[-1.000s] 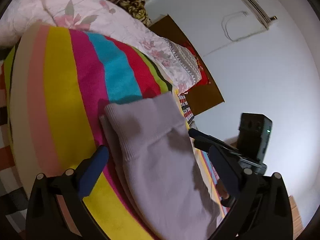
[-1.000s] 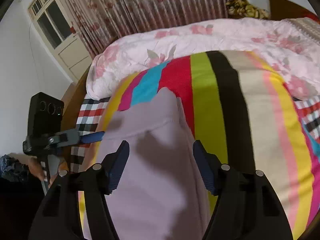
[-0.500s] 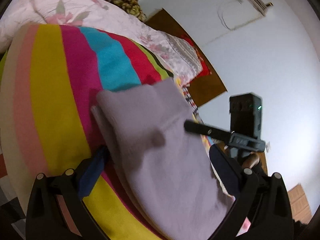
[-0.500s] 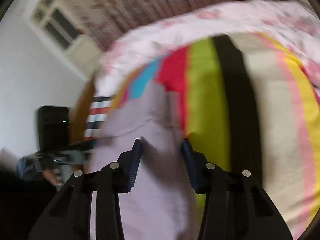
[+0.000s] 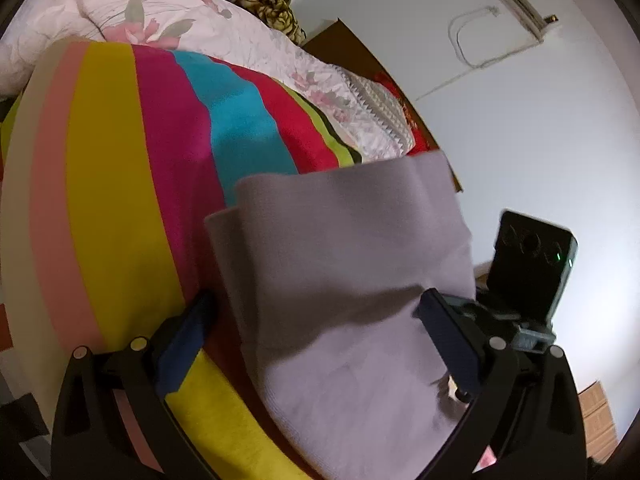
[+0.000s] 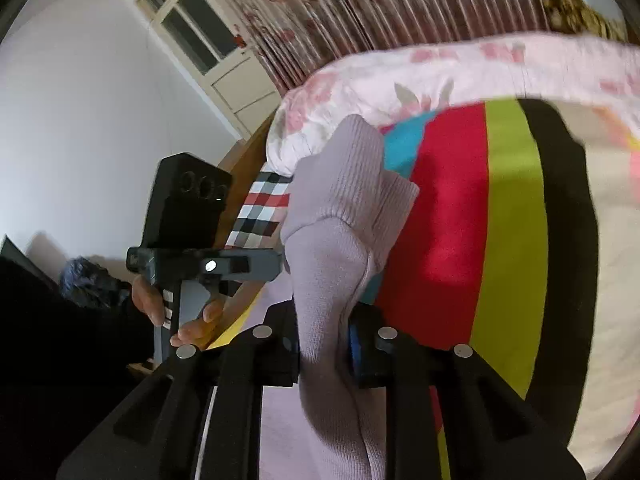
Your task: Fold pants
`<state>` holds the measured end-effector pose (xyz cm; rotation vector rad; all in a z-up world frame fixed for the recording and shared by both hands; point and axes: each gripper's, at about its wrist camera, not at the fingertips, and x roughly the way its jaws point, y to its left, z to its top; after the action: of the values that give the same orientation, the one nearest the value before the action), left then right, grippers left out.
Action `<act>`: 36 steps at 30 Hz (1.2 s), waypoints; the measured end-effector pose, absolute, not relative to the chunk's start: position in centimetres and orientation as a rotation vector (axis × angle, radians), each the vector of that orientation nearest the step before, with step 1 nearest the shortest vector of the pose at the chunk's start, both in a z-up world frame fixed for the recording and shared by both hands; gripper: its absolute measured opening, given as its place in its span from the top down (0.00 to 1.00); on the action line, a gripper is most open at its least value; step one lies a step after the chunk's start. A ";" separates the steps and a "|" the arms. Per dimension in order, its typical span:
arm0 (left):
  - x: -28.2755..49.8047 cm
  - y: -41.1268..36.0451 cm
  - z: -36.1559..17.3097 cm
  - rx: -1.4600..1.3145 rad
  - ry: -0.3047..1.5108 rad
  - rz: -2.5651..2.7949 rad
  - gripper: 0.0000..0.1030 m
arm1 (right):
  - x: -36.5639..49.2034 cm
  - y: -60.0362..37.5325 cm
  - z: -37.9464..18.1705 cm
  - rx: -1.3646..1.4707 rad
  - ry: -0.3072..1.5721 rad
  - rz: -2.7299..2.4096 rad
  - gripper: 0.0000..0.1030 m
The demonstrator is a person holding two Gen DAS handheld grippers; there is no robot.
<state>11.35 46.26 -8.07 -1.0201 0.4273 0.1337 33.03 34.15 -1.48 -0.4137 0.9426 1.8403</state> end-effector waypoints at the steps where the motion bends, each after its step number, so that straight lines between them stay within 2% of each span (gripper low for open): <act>1: 11.4 46.4 -8.2 -1.027 0.419 0.131 0.02 | 32.8 34.0 -1.2 -0.403 0.931 1.844 0.81; 8: 11.8 46.7 -8.0 -1.046 0.387 0.048 0.03 | 33.2 33.3 -0.5 -0.358 0.913 1.833 0.81; 9: 11.9 46.6 -7.9 -1.047 0.376 0.014 0.32 | 33.2 33.1 -0.7 -0.360 0.914 1.823 0.81; 10: 12.1 46.5 -7.7 -1.044 0.380 -0.004 0.74 | 33.4 33.4 -1.0 -0.370 0.913 1.788 0.81; 11: 12.4 46.5 -7.4 -1.006 0.409 0.022 0.85 | 33.7 33.3 -1.2 -0.374 0.911 1.758 0.81; 15: 12.8 46.3 -4.5 -0.812 0.413 0.075 0.86 | 33.7 34.0 -0.6 -0.423 0.843 1.657 0.81; 18: 13.5 47.8 -4.7 -0.848 0.450 0.109 0.86 | 33.3 35.4 -0.9 -0.480 0.811 1.556 0.79; 19: 13.8 48.1 -5.5 -0.869 0.486 0.127 0.86 | 33.0 36.2 -1.6 -0.530 0.820 1.496 0.75; 20: 14.1 48.2 -6.3 -0.886 0.513 0.139 0.85 | 32.9 36.5 -2.1 -0.562 0.828 1.438 0.62; 21: 14.2 48.3 -7.2 -0.905 0.530 0.150 0.82 | 32.9 36.7 -2.4 -0.571 0.830 1.397 0.53; 22: 14.0 48.3 -7.8 -0.915 0.530 0.150 0.77 | 33.1 36.4 -2.5 -0.565 0.833 1.357 0.52; 24: 13.5 48.7 -8.4 -0.934 0.503 0.115 0.74 | 33.0 35.2 -1.9 -0.541 0.813 1.287 0.48; 28: 13.8 49.0 -8.3 -0.927 0.509 0.110 0.71 | 29.7 31.5 -0.4 -0.552 0.765 1.272 0.48; 29: 13.9 48.9 -8.2 -0.905 0.514 0.114 0.72 | 27.9 30.0 -0.4 -0.566 0.796 1.290 0.48; 31: 14.0 48.7 -7.9 -0.877 0.516 0.105 0.82 | 25.1 27.8 -1.0 -0.616 0.841 1.255 0.48; 36: 14.1 48.2 -6.4 -0.798 0.515 0.119 0.85 | 21.3 22.9 -2.9 -0.611 0.912 1.125 0.48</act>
<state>14.11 48.18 -6.40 -0.7981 0.5146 0.1193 21.33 22.86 -2.90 -0.6114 0.9116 1.1254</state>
